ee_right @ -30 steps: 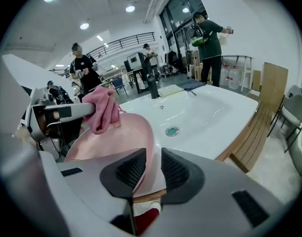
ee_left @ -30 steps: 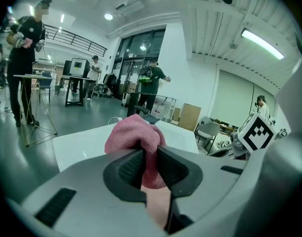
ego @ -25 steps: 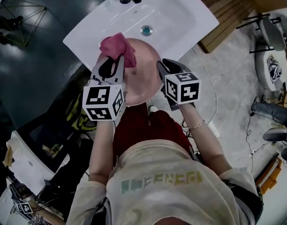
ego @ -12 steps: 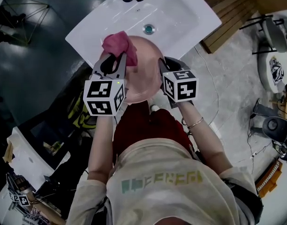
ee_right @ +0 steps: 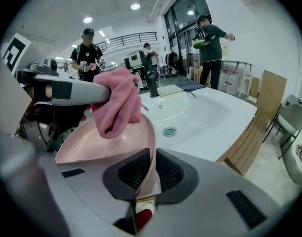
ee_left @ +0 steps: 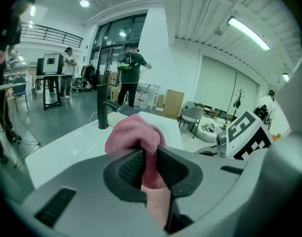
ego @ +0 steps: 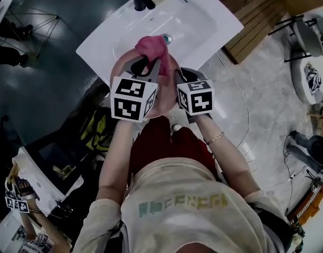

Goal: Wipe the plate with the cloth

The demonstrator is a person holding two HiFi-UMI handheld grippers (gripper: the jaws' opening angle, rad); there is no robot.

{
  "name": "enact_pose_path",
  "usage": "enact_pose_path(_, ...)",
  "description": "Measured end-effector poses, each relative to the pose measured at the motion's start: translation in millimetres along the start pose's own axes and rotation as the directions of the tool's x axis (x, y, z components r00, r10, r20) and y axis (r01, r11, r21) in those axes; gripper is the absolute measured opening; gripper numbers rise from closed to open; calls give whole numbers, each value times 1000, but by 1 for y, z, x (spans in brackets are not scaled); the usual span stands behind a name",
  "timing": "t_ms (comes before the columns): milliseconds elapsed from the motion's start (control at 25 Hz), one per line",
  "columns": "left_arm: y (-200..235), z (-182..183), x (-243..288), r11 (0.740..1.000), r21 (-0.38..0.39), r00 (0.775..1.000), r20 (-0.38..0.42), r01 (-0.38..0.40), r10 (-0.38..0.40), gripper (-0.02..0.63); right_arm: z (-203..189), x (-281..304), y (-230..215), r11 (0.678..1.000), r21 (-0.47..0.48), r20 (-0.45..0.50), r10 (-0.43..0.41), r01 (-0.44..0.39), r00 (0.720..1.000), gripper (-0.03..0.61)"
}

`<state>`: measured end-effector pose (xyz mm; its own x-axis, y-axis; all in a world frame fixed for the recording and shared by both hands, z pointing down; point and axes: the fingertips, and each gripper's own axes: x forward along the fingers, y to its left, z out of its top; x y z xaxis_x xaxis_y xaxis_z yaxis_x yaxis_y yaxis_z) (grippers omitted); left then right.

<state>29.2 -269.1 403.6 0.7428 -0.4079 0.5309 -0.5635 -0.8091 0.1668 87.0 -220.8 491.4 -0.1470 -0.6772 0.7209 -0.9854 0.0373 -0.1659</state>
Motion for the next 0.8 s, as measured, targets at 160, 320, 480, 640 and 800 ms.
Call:
enact_pose_path(160, -17, -9, 23, 997, 65, 997, -77, 34, -29, 67, 0, 0, -1, 1000, 7, 5, -6, 6, 1000, 65)
enact_pose_path(320, -22, -25, 42, 995, 86, 987, -157, 55, -41, 67, 1, -1, -3, 1000, 8, 10, -17, 17, 1000, 66)
enact_pose_path(480, -20, -43, 52, 994, 84, 975, -218, 71, -51, 67, -1, 0, -3, 1000, 10, 11, -27, 27, 1000, 66)
enact_pose_path(640, -16, -54, 54, 994, 88, 965, -259, 60, -35, 67, -3, -2, -4, 999, 10, 10, -34, 34, 999, 66)
enact_pose_path(800, -6, -60, 53, 995, 97, 958, -285, 31, -2, 67, -3, -1, -6, 999, -1, 7, -44, 44, 999, 66)
